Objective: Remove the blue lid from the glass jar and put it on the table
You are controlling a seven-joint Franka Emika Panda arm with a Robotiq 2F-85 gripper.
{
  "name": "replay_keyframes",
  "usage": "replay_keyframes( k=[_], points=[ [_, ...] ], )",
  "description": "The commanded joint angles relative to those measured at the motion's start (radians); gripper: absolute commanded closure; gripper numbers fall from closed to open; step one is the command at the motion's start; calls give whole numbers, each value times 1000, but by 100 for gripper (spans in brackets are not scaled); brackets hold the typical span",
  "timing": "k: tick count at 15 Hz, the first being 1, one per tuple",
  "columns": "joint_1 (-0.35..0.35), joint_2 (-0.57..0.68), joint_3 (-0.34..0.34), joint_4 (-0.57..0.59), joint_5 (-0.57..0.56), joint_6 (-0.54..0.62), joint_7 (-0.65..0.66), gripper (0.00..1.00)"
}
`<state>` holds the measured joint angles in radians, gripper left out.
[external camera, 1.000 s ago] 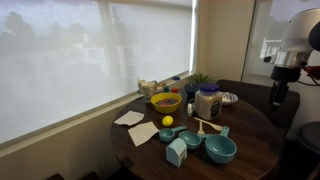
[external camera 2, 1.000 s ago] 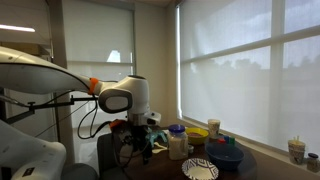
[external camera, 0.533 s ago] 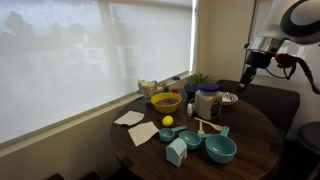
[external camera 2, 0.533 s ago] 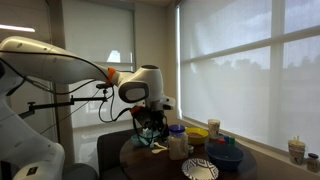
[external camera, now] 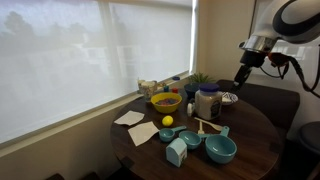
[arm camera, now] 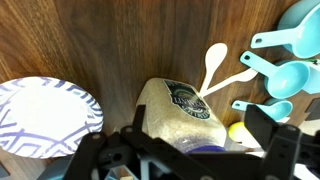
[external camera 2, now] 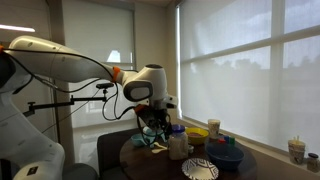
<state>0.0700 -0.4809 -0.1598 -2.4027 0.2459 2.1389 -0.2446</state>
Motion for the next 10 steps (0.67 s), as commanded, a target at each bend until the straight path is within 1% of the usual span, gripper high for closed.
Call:
replay_keyframes(
  k=[1,6,10],
  points=[
    [1,10,-22,22,99,13,-21,0],
    [2,31,-81,54,229,-41,-60,0],
    [-2,82,-106,97,285,-80,-82,0]
  ],
)
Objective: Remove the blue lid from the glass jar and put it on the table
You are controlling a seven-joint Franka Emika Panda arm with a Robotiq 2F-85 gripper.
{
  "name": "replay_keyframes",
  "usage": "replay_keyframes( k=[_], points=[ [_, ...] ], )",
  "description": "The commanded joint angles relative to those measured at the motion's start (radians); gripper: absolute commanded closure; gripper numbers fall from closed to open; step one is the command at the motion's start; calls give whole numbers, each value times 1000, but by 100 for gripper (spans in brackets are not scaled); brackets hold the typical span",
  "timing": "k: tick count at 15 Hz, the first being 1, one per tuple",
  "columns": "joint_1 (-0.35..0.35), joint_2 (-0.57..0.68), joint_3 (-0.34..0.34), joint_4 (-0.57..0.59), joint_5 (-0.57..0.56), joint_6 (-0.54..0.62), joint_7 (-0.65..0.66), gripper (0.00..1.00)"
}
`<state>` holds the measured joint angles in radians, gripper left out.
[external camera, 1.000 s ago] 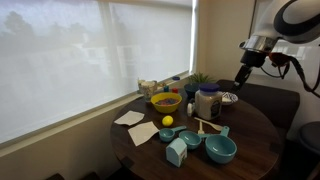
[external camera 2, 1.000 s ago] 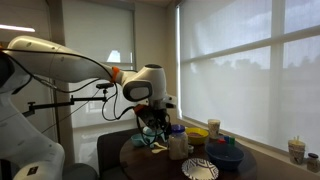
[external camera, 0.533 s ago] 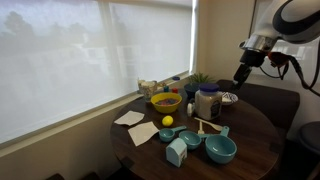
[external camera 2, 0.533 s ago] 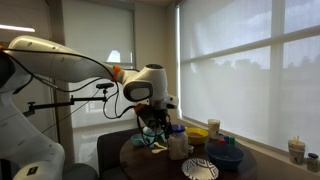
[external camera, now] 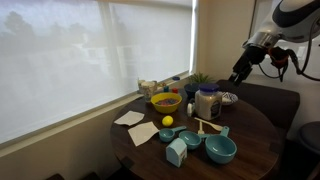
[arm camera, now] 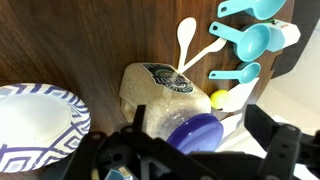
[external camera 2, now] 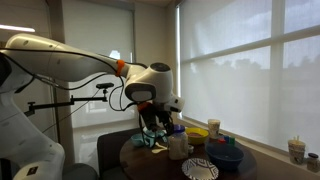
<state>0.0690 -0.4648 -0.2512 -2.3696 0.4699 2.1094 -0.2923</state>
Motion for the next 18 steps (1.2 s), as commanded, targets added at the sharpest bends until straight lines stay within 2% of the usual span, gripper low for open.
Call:
replay_keyframes(
  k=[1,6,11,18],
  points=[
    [-10,89,-9,79,56,-43,-20,0],
    [-14,186,-15,151,120,-68,-41,0],
    [-33,263,-9,229,246,-136,-92,0],
    [-88,328,13,280,302,-199,-109,0]
  ],
)
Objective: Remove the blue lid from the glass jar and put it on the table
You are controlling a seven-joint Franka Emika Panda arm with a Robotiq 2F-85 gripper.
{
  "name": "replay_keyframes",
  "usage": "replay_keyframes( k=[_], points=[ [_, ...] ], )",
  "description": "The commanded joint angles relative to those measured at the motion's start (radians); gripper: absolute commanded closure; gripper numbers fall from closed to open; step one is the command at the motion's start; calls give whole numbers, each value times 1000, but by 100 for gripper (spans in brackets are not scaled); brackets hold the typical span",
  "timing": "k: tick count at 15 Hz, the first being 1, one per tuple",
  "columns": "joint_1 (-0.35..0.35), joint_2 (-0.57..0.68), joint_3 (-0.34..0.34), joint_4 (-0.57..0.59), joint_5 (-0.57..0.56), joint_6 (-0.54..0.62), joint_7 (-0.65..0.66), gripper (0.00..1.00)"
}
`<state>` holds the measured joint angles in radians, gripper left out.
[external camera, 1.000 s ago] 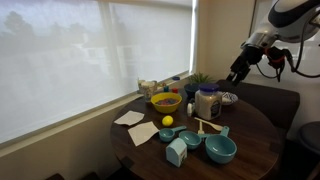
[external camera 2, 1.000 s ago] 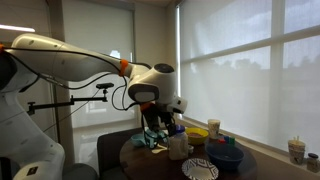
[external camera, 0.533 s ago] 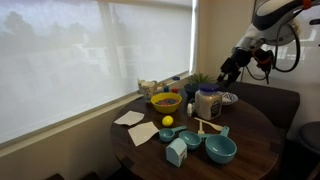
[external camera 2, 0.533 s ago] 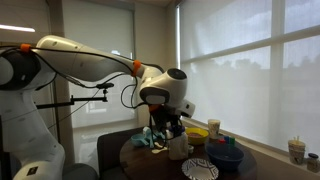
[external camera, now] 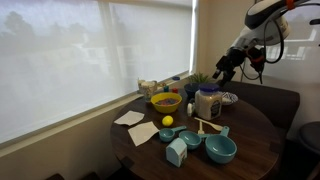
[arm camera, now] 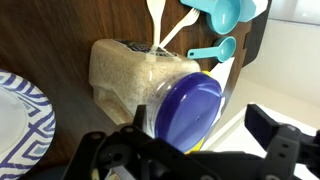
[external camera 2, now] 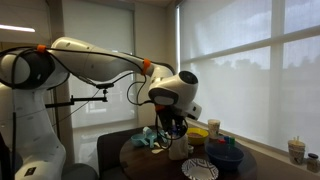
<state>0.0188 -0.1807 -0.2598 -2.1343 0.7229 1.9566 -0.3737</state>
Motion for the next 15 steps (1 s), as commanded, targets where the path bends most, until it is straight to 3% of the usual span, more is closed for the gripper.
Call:
replay_keyframes(
  k=[1,8,15],
  points=[
    [-43,50,25,48,59,-49,-32,0],
    [-63,74,45,53,167,-48,-91,0],
    [-78,80,56,55,198,-55,-116,0]
  ],
)
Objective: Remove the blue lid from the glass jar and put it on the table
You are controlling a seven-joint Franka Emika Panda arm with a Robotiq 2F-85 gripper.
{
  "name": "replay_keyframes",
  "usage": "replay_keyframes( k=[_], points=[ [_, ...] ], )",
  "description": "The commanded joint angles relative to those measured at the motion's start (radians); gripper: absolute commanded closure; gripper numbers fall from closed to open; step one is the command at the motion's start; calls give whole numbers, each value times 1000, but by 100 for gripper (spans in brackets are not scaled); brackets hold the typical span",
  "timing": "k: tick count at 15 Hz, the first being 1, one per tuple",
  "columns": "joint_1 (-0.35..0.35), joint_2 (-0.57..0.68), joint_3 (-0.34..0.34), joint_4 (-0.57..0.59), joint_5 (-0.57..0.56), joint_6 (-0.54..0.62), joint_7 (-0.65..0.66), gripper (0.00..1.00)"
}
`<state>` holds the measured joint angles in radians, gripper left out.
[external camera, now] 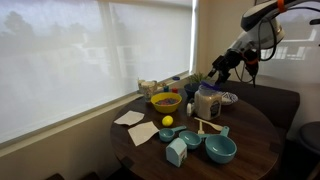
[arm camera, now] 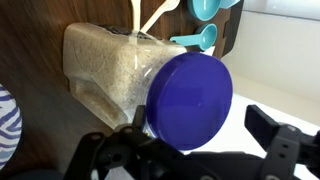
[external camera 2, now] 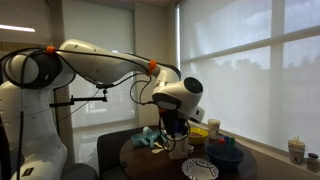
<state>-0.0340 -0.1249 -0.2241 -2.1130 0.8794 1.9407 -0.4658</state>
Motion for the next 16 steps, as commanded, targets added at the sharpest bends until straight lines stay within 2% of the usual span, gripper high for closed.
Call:
replay_keyframes(
  k=[1,13,14,16],
  points=[
    [-28,23,22,34,40,-40,-26,0],
    [-39,39,28,45,-3,-110,-23,0],
    [-40,40,28,46,-1,-110,-25,5],
    [-42,41,29,47,-8,-107,-25,29]
  ],
)
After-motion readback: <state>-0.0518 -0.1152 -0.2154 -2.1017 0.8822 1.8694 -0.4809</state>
